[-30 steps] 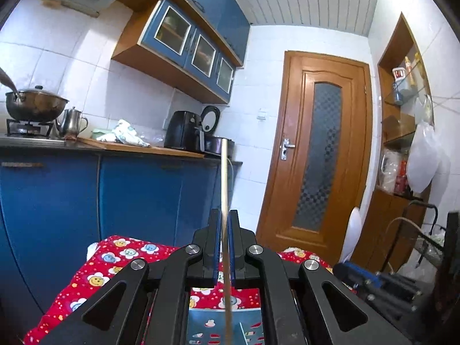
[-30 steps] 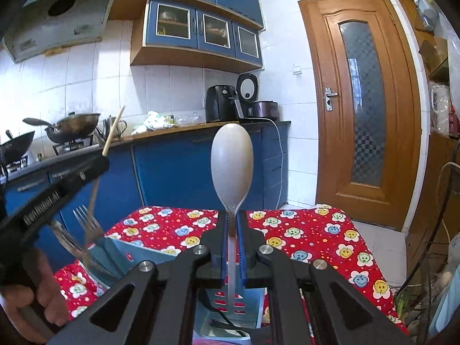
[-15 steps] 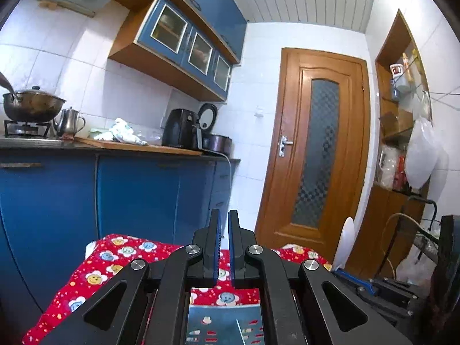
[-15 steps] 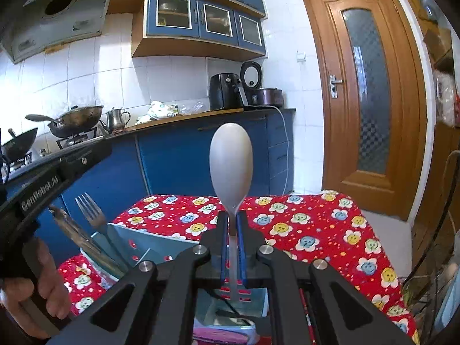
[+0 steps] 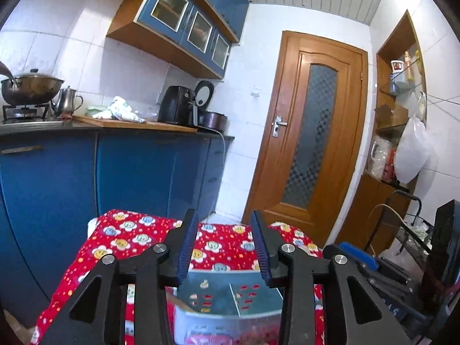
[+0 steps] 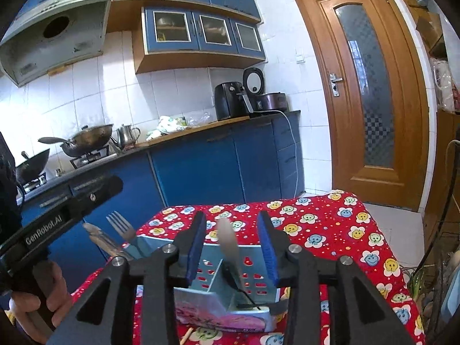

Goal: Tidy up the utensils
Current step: 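Open both tools to drop the chopstick and spoon into the caddy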

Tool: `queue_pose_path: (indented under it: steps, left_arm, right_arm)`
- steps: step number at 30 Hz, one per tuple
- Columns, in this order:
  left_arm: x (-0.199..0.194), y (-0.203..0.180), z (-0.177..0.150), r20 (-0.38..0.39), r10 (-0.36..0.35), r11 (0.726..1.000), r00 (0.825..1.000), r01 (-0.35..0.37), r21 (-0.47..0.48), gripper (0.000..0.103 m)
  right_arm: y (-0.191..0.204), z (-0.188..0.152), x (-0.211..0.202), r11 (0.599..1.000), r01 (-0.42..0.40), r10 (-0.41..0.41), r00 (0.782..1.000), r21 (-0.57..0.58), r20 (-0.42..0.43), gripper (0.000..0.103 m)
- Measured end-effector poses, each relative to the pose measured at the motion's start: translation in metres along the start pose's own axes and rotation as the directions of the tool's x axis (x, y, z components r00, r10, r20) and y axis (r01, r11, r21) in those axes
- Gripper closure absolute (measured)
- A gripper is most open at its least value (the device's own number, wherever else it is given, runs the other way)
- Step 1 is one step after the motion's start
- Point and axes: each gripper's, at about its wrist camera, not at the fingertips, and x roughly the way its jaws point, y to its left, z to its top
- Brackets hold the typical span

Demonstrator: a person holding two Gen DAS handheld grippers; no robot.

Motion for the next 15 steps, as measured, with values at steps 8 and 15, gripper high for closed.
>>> queue_pose_path:
  steps: [8,15]
  left_arm:
    - [-0.027,0.000,-0.005,-0.079,-0.012,1.000,0.997,0.012,-0.008,0.056]
    - [-0.050,0.000,-0.020,-0.148,-0.009,1.000,0.989,0.010,0.007,0.055]
  right_arm:
    - [0.008,-0.001,-0.037,1.000,-0.024,0.024,1.000,0.018,0.003,0.058]
    - [0.013,-0.011,-0.068,1.000,-0.020,0.020,1.000,0.015,-0.006,0.055]
